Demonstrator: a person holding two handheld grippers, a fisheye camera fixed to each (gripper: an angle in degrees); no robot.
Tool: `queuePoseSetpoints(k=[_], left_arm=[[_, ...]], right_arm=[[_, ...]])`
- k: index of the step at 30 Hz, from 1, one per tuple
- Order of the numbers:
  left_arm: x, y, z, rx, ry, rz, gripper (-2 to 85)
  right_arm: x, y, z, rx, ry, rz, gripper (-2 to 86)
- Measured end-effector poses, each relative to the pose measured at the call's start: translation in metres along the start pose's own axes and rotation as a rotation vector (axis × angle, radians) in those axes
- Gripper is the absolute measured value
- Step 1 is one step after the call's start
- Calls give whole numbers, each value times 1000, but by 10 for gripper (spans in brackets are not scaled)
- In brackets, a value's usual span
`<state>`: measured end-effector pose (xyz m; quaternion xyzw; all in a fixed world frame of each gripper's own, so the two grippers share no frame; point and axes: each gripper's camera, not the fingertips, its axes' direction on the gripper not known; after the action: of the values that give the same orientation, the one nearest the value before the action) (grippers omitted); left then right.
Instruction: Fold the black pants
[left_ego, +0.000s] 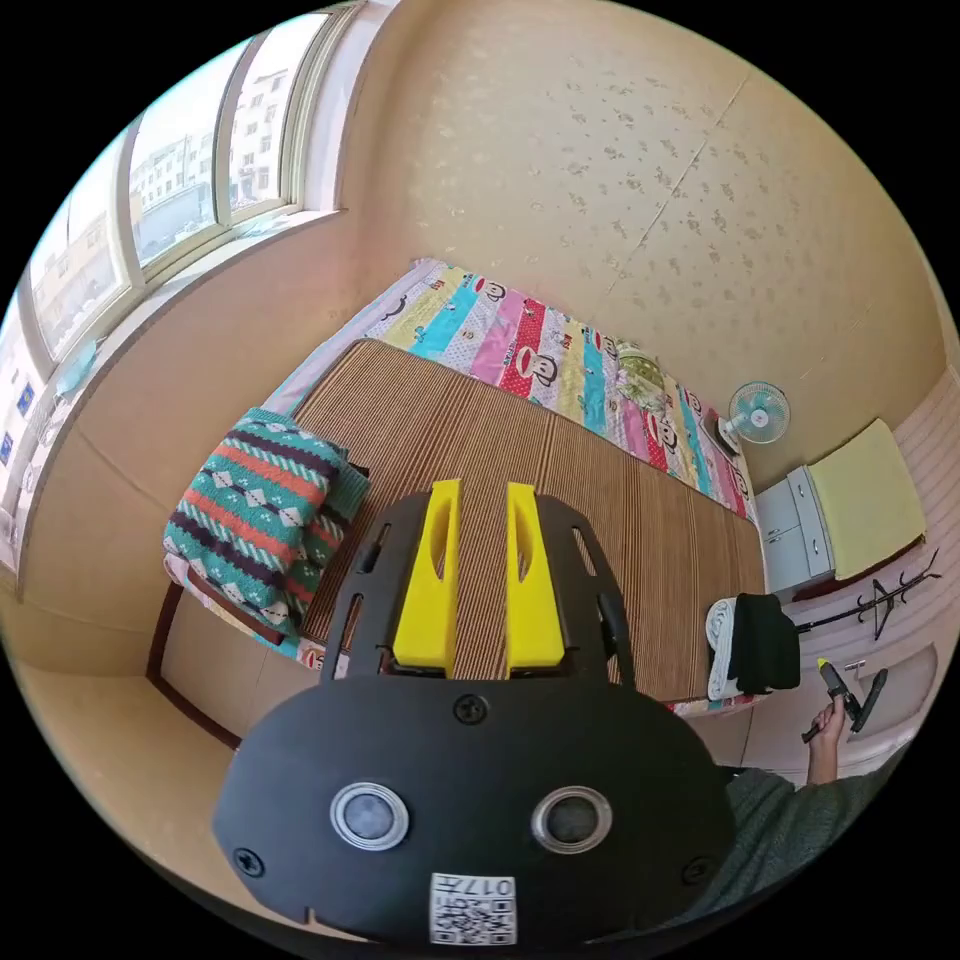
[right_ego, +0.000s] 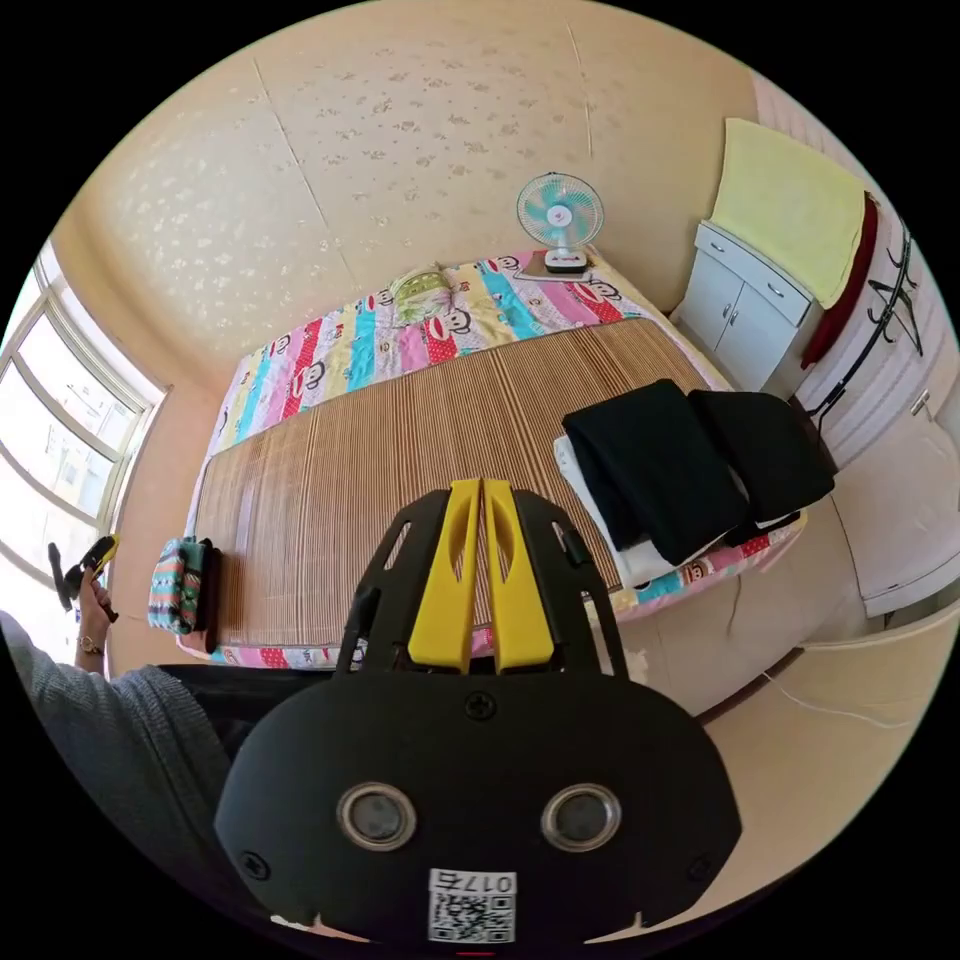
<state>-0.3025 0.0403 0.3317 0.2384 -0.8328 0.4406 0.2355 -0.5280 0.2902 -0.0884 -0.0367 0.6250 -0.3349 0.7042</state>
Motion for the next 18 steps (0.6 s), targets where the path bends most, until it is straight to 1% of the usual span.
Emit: queuePoseSetpoints(k=[2,4,6,9,12,15,18], left_arm=[[49,14,1,32,11,34,75],[93,26,3,58,31,49,75],[148,43,6,82,91,91,75],[210,67,11,85,130,161,74],[259,101,17,74,153,215,70],[291,138,26,49,190,246,68],[309,175,37,21,157,255,69]], right_arm=[[35,-1,-11,8,51,37,7],[84,-1,-23,-25,113,101,13],[119,1,-33,-32,130,141,21],[175,6,-50,-44,133,230,41],[227,7,-57,-92,103,335,73],[270,2,-55,-96,17,420,99],[303,-8,-32,-140,-53,483,131]])
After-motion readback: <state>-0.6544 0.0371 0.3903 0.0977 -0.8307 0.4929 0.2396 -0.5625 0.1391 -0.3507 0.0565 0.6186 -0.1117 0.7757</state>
